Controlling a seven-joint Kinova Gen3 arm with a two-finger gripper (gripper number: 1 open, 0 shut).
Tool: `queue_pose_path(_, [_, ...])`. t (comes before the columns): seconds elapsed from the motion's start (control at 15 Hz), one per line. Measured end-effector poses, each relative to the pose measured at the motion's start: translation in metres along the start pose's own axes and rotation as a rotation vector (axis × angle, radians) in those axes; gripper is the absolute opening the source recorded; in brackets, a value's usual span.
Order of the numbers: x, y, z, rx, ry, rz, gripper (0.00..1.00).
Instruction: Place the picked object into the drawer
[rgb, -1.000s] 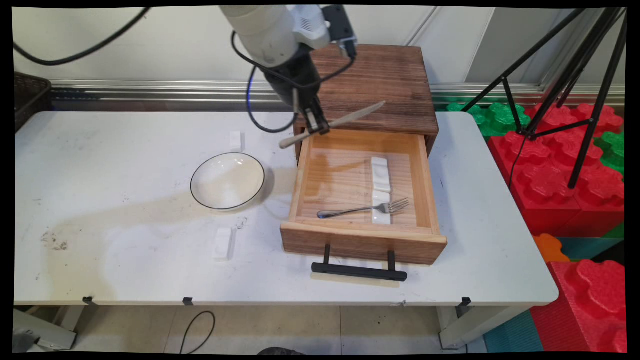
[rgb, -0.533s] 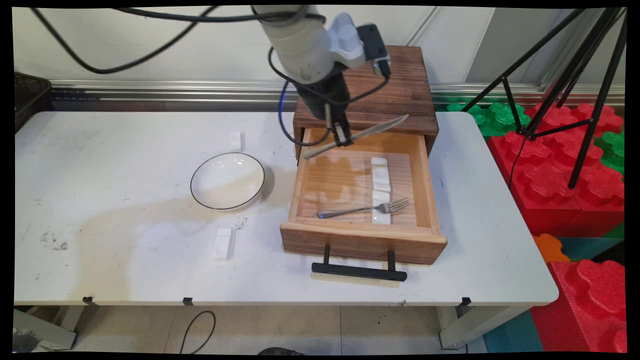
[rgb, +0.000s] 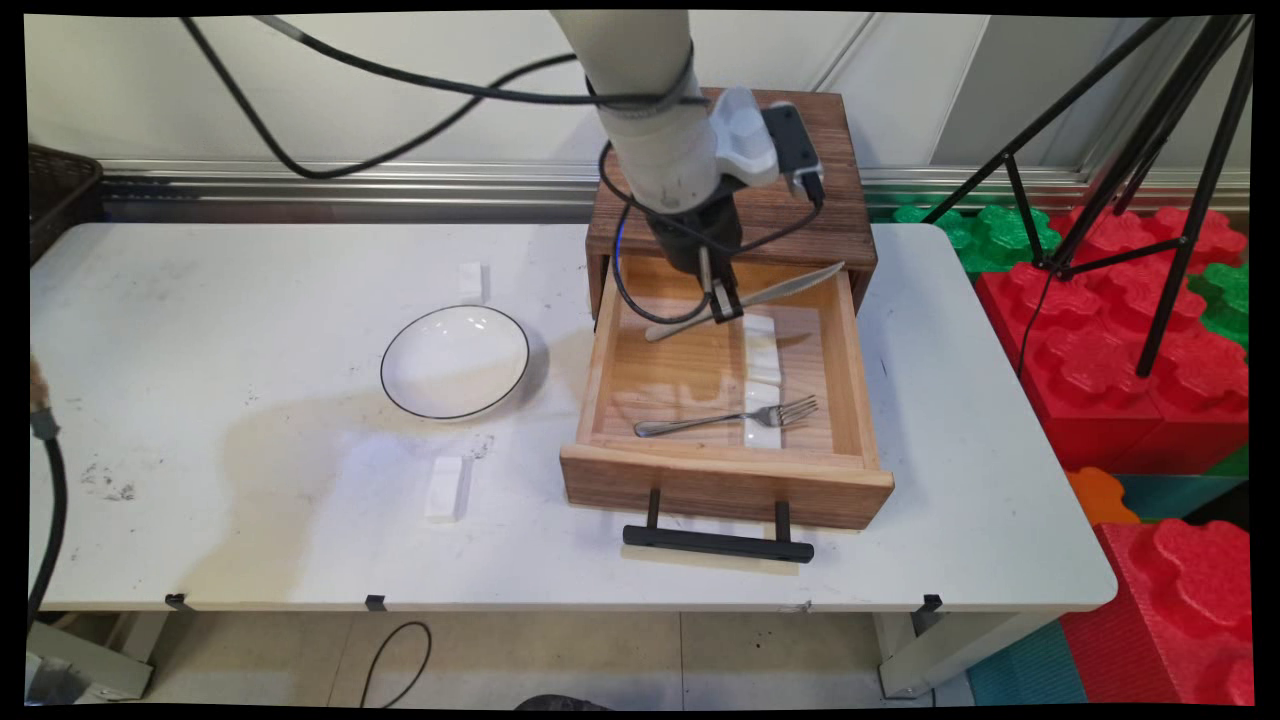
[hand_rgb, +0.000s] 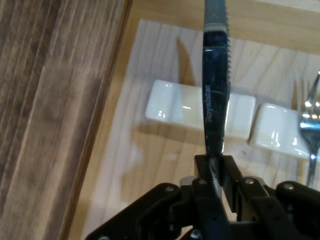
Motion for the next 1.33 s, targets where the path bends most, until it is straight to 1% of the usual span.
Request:
queue_pose_path(0.27, [0.001,-0.002,0.026,-0.013,-0.003,0.003,0.00])
queue_pose_path(0.6, [-0.005,-0.003,0.051,-0.032,-0.014,0.016,0.00])
queue_pose_path(1.0, [-0.013,-0.005,0.067,-0.044,-0.016,0.035,0.00])
queue_pose_path(1.33, [-0.017,-0.004,0.075,-0.053,-0.014,0.046,0.00])
